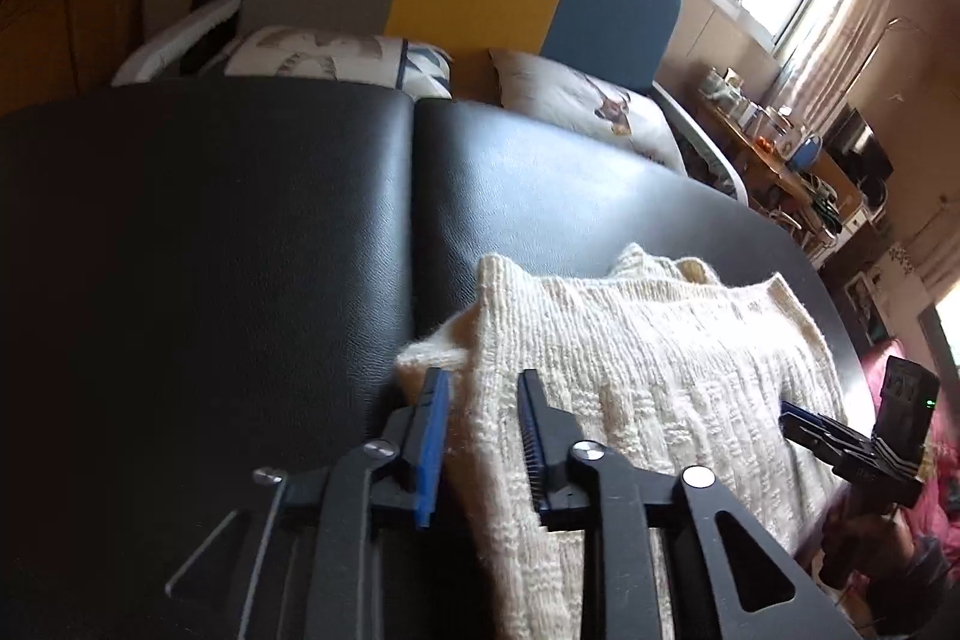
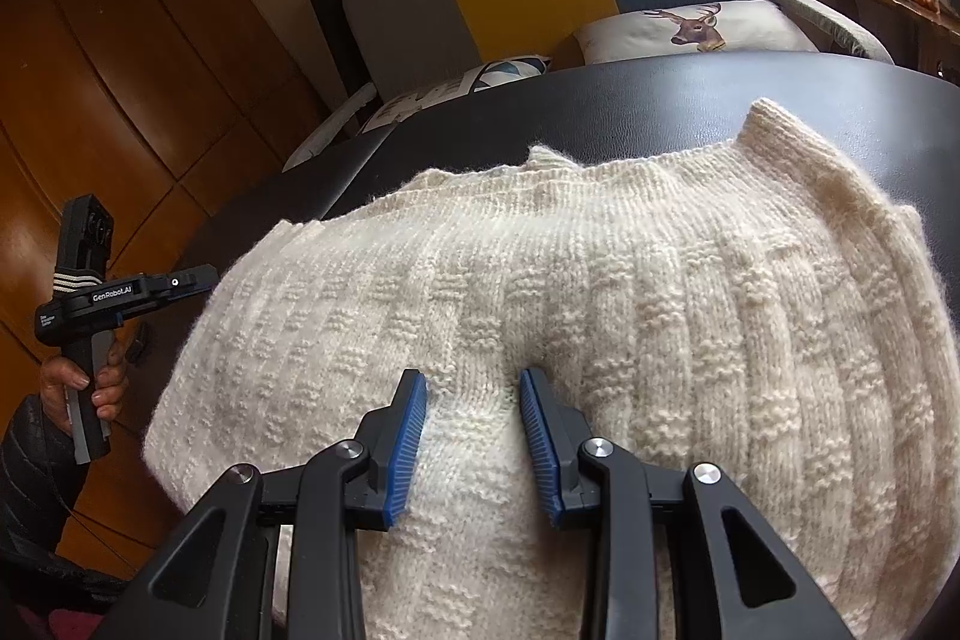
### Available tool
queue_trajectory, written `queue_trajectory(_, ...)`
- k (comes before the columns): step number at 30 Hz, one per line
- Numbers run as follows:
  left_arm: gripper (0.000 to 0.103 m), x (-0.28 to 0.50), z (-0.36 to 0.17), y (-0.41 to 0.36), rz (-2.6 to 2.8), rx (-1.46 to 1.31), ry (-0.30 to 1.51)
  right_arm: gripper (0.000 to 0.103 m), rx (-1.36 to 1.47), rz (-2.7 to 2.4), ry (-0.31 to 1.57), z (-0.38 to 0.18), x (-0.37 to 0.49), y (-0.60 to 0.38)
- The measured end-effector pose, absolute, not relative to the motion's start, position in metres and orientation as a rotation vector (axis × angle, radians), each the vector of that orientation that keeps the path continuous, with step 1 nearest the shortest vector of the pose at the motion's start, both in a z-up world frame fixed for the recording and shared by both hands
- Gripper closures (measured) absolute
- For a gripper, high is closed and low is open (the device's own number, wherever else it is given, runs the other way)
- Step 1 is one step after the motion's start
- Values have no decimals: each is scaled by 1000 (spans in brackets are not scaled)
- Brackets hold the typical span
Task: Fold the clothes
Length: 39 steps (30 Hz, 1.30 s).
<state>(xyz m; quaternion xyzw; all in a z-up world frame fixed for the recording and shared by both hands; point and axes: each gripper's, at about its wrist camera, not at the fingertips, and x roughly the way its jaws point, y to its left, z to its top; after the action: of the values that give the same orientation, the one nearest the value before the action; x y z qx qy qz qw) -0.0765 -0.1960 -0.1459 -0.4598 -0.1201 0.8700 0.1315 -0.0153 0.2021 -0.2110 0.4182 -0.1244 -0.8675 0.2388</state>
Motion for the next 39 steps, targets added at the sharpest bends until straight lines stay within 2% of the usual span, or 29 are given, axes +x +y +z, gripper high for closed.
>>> queue_trajectory(1, 67, -81, -149, -194, 2521, -1356, -335, 70, 1145, -2375, -340, -211, -15, 202)
queue_trajectory(3, 68, -86, -157, -191, 2474, -1390, -360, 70, 1145, -2373, -338, -211, -15, 203)
queue_trajectory(4, 76, -83, -156, -190, 2459, -1366, -383, 70, 1146, -2371, -336, -211, -16, 203)
queue_trajectory(5, 98, -78, -153, -191, 2450, -1325, -408, 70, 1146, -2371, -334, -211, -16, 204)
queue_trajectory(8, 98, -65, -145, -189, 2504, -1266, -428, 70, 1145, -2374, -325, -211, -16, 204)
queue_trajectory(10, 98, -69, -162, -193, 2529, -1362, -417, 70, 1141, -2373, -325, -211, -17, 204)
queue_trajectory(13, 97, -74, -179, -199, 2552, -1446, -446, 70, 1142, -2372, -311, -210, -18, 202)
queue_trajectory(15, 95, -73, -168, -198, 2589, -1421, -456, 70, 1139, -2377, -298, -210, -17, 202)
queue_trajectory(19, 91, -66, -131, -182, 2660, -1302, -360, 70, 1123, -2376, -295, -210, -15, 204)
queue_trajectory(22, 69, -71, -111, -158, 2604, -1203, -276, 69, 1129, -2371, -277, -209, -15, 202)
queue_trajectory(23, 67, -75, -110, -148, 2574, -1189, -228, 68, 1133, -2366, -267, -208, -15, 202)
queue_trajectory(27, 67, -107, -126, -101, 2428, -1277, -32, 67, 1172, -2340, -186, -195, -20, 197)
queue_trajectory(33, 67, -138, -161, -75, 2297, -1444, 74, 62, 1140, -2408, 58, -173, -39, 195)
queue_trajectory(34, 71, -136, -165, -74, 2290, -1444, 78, 61, 1159, -2417, 87, -175, -46, 195)
queue_trajectory(35, 87, -134, -166, -75, 2300, -1436, 77, 60, 1186, -2423, 119, -179, -52, 195)
queue_trajectory(36, 97, -133, -165, -76, 2317, -1424, 75, 60, 1223, -2427, 148, -184, -58, 194)
queue_trajectory(39, 98, -121, -153, -77, 2418, -1306, 19, 60, 1266, -2431, 150, -191, -66, 190)
